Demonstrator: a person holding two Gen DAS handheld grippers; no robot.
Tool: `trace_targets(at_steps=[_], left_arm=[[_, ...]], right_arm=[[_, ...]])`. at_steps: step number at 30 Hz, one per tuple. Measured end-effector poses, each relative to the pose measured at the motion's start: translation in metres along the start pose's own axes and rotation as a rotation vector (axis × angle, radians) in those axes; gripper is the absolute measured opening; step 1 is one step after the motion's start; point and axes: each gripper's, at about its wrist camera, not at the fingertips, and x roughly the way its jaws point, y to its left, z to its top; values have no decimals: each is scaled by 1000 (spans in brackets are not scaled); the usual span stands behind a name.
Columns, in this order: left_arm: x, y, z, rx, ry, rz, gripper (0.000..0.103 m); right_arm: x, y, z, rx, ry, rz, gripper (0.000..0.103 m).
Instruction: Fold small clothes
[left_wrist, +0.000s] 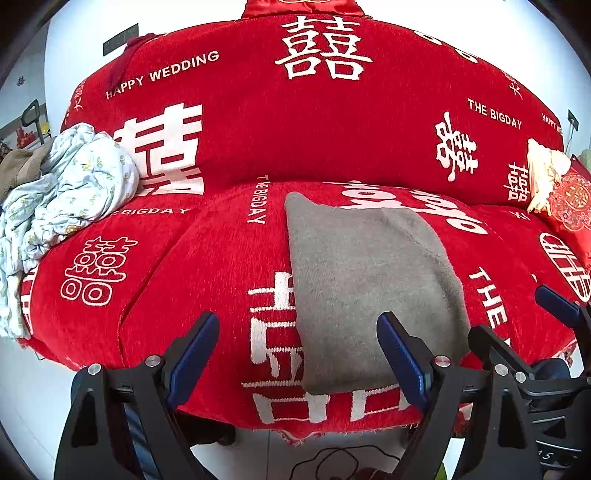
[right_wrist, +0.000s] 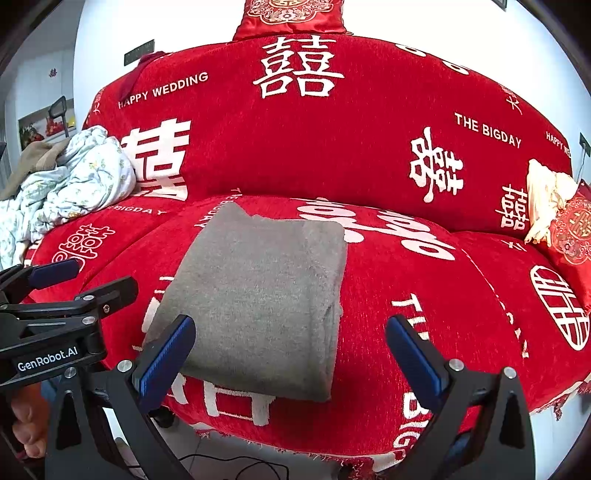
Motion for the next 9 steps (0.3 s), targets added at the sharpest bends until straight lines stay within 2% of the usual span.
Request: trace_targets(at_steps=[9], left_arm=[[-2,-1,0,3,-3,3,88]], right_arm=[[0,0,0,0,0,1,102]])
